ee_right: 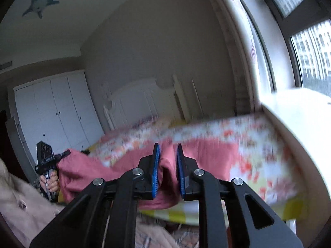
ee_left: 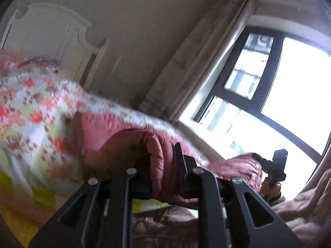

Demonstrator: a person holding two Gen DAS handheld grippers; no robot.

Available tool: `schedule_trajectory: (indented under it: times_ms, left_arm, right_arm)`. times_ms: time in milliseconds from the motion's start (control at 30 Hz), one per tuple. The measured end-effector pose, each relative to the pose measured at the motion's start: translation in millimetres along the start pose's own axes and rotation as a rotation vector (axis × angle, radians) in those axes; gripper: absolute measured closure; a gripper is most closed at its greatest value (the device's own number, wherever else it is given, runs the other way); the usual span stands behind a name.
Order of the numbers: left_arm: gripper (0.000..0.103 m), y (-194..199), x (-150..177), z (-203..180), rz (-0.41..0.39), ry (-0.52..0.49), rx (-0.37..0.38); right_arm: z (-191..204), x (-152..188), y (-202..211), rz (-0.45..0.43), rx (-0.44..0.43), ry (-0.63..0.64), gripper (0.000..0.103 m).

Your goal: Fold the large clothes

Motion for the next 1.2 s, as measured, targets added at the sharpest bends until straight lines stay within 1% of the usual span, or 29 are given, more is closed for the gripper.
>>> schedule_trajectory:
  times_ms: [33,100,167,200,233,267,300,367,400,433,467,533,567,633,700,767,800,833,867,900,933,967,1000,1033,1100,1167,1200]
  left_arm:
    - [0.084,4.1,-5.5,-3.0,-0.011,-0.001,0.011]
    - [0.084,-0.1,-26.7,-6.0,-0.036,0.018,0.027]
    - [0.084,-10.3,-47.6,-8.3,-0.046,0.050,0.047]
    - [0.084,-17.3,-55.2,-10.5,-0.044,0.050,0.055]
    - [0.084,-26.6,-61.2,-12.0,-0.038,0.049,0.051]
    - [0.084,-39.8,-66.9,-12.4,-0.031,0.063,0.035]
    - [0.084,-46.1,-67.1,-12.7,-0.026,0.078,0.040]
    - [0.084,-46.9,-59.0,-14.8,-0.021,0.071,0.050]
    - [0.084,-43.5,-54.1,-15.3,-0.029,0.045,0.031]
    - [0.084,-40.1,-50.2,-14.6,-0.038,0.027,0.012]
    - [0.084,-35.7,-47.3,-13.2,-0.042,0.016,-0.004]
    - [0.084,-23.7,-42.4,-9.4,-0.039,0.012,-0.014]
    - [0.084,-17.6,-39.7,-8.3,-0.041,0.007,-0.022]
    - [0.084,-9.3,-35.7,-5.7,-0.043,-0.002,-0.036]
    - [0.084,-6.1,-31.1,-3.9,-0.042,-0.005,-0.040]
    - [0.084,-5.6,-28.5,-1.9,-0.045,-0.002,-0.042]
    - [0.084,-6.4,-28.3,-1.4,-0.046,0.006,-0.038]
    - [0.084,-7.5,-28.3,-0.5,-0.045,0.014,-0.032]
    - [0.084,-10.2,-28.0,-0.9,-0.044,0.016,-0.032]
    - [0.084,-12.0,-27.6,-1.6,-0.043,0.014,-0.031]
    - [0.084,-13.8,-27.5,-2.8,-0.042,0.011,-0.029]
    - [0.084,-15.4,-27.1,-4.5,-0.043,0.011,-0.031]
    - [0.084,-16.6,-27.2,-5.9,-0.045,0.010,-0.035]
    - [0.084,-17.4,-27.1,-7.3,-0.047,0.007,-0.041]
    - [0.084,-19.9,-31.4,-9.9,-0.055,-0.002,-0.057]
    - [0.084,-30.9,-43.5,-8.6,-0.059,0.004,-0.075]
    - [0.084,-41.2,-53.2,-6.2,-0.060,0.013,-0.086]
  right_arm:
    - [-2.0,-9.5,-1.7,-0.020,0.000,-0.011,0.093]
    - [-12.5,-29.2,-14.0,-0.046,0.015,-0.041,0.094]
    - [-31.9,-44.6,-43.5,-0.020,0.080,-0.060,0.094]
    - [-45.5,-44.8,-59.2,0.007,0.115,-0.096,0.094]
    - [-56.3,-39.7,-71.1,0.040,0.132,-0.132,0.092]
    - [-65.0,-30.8,-82.7,0.092,0.136,-0.164,0.092]
    - [-67.5,-20.9,-89.1,0.137,0.136,-0.172,0.091]
    - [-71.6,14.4,-95.9,0.259,0.151,-0.173,0.081]
    - [-72.1,28.7,-94.8,0.301,0.154,-0.186,0.050]
    - [-74.9,51.0,-91.8,0.367,0.149,-0.217,0.005]
    - [-75.1,74.6,-86.1,0.428,0.141,-0.241,0.004]
    - [-67.5,107.2,-72.3,0.502,0.103,-0.252,0.004]
    - [-62.1,127.1,-64.2,0.548,0.050,-0.284,0.004]
    - [-46.6,159.6,-51.3,0.610,-0.065,-0.345,0.004]
    - [-27.5,192.1,-41.2,0.693,-0.216,-0.405,0.004]
    - [-7.0,216.3,-32.9,0.750,-0.325,-0.445,0.004]
    - [1.2,227.8,-32.0,0.767,-0.358,-0.460,0.004]
    - [6.3,233.1,-31.4,0.759,-0.383,-0.481,0.004]
    - [11.0,237.5,-35.6,0.728,-0.429,-0.523,0.005]
    - [16.1,239.1,-41.4,0.683,-0.482,-0.562,0.028]
    - [20.5,234.1,-42.2,0.646,-0.504,-0.567,0.064]
    - [21.5,227.7,-46.1,0.607,-0.489,-0.548,0.072]
    - [21.4,210.6,-50.5,0.553,-0.431,-0.485,0.078]
    - [22.3,190.5,-54.3,0.502,-0.404,-0.425,0.082]
    - [15.5,139.4,-65.4,0.391,-0.354,-0.343,0.082]
    - [-12.4,93.1,-90.5,0.291,-0.306,-0.358,0.082]
    - [-25.4,74.6,-102.9,0.269,-0.270,-0.357,0.082]
Point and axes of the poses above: each gripper's, at about its wrist camera, not at the fingertips, and y roughly against the way its jaws point, z to its left, x to its underside, the point moved 5 cm from there along -y, roughly the way its jaws point, and after that the axes turned 15 degrees about y, right-handed, at the moved point
